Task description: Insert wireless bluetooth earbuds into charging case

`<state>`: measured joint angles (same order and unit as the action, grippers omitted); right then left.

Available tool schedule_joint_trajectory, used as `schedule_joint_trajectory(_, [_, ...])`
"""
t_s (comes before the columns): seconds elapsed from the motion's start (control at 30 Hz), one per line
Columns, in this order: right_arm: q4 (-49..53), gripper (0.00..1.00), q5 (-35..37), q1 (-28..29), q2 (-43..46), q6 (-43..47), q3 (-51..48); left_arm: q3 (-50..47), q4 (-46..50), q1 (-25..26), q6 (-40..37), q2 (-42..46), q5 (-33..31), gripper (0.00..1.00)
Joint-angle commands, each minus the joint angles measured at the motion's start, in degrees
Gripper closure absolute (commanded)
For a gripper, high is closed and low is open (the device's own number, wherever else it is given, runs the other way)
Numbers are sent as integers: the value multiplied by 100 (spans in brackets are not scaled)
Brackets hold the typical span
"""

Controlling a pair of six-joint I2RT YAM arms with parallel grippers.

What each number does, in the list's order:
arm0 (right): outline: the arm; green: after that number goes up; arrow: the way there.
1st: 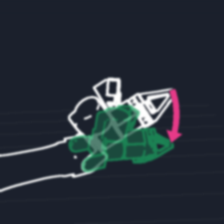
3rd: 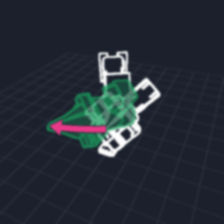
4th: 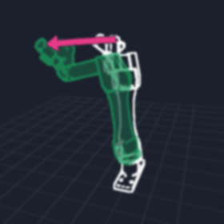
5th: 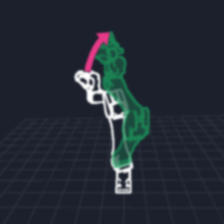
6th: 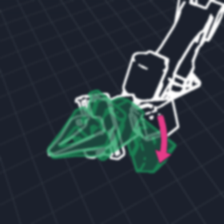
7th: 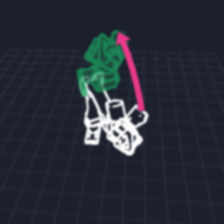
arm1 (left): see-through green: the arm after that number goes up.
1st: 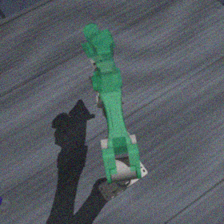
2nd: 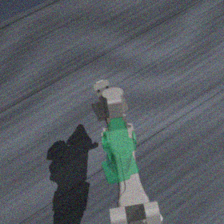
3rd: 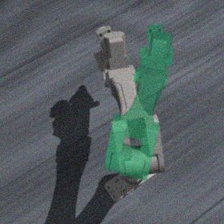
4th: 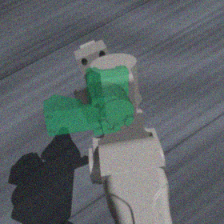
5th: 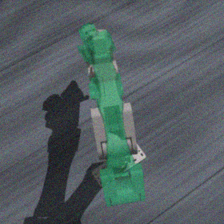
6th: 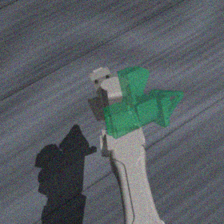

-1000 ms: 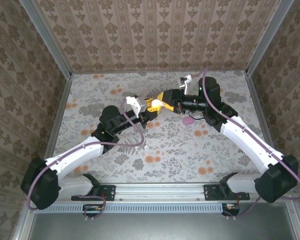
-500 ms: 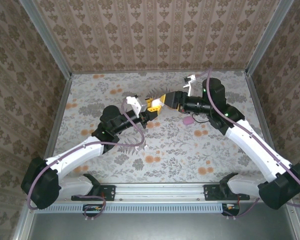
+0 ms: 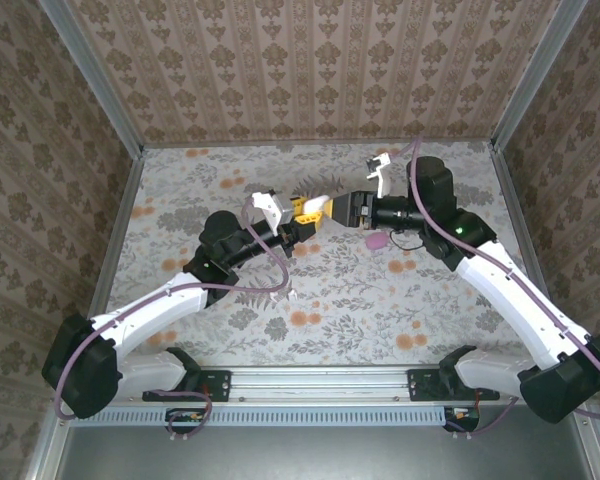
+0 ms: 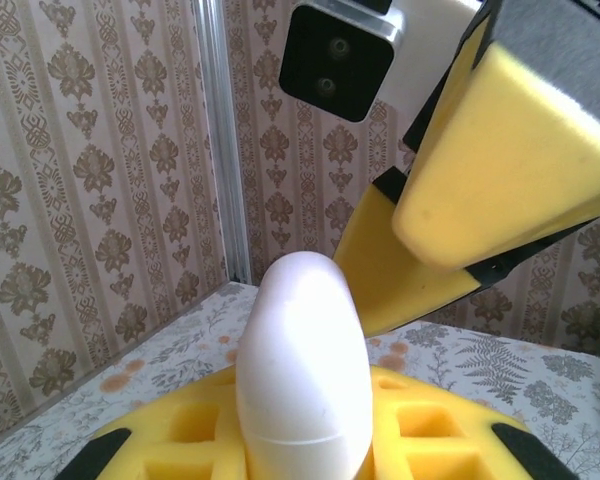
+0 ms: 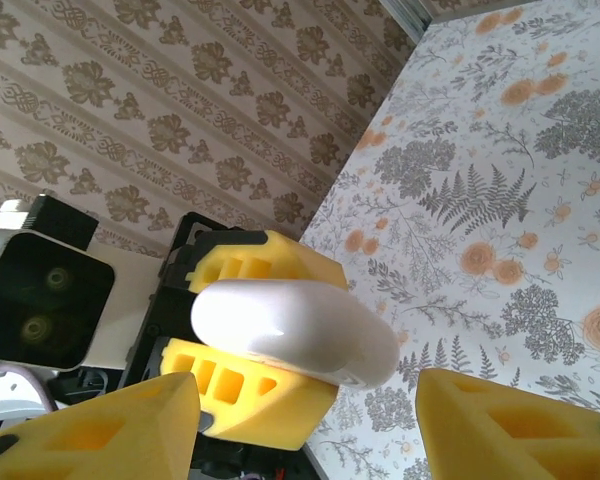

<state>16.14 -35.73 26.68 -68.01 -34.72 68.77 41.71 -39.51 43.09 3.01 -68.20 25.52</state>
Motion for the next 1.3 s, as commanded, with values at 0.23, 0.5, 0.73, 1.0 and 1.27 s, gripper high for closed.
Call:
schedule_joint_trajectory(0.23, [246, 39, -29, 15, -141, 173, 250, 135, -316, 6, 143, 122, 147, 78])
schedule_joint_trajectory(0.5, [409, 38, -215, 22, -247, 307, 301, 119, -306, 6, 131, 123, 85, 78])
schedule_joint_trajectory(0.73, [293, 38, 189, 22, -214, 188, 233, 128, -306, 0, 134, 113, 146, 78])
schedule_joint_trajectory(1.0, [-525, 39, 509, 13, -247, -553, 117, 214, -143, -5, 73, 106, 392, 78])
schedule_joint_trajectory(1.27, [-595, 37, 592, 17, -284, -649, 246, 189, -154, -8, 76, 114, 393, 78])
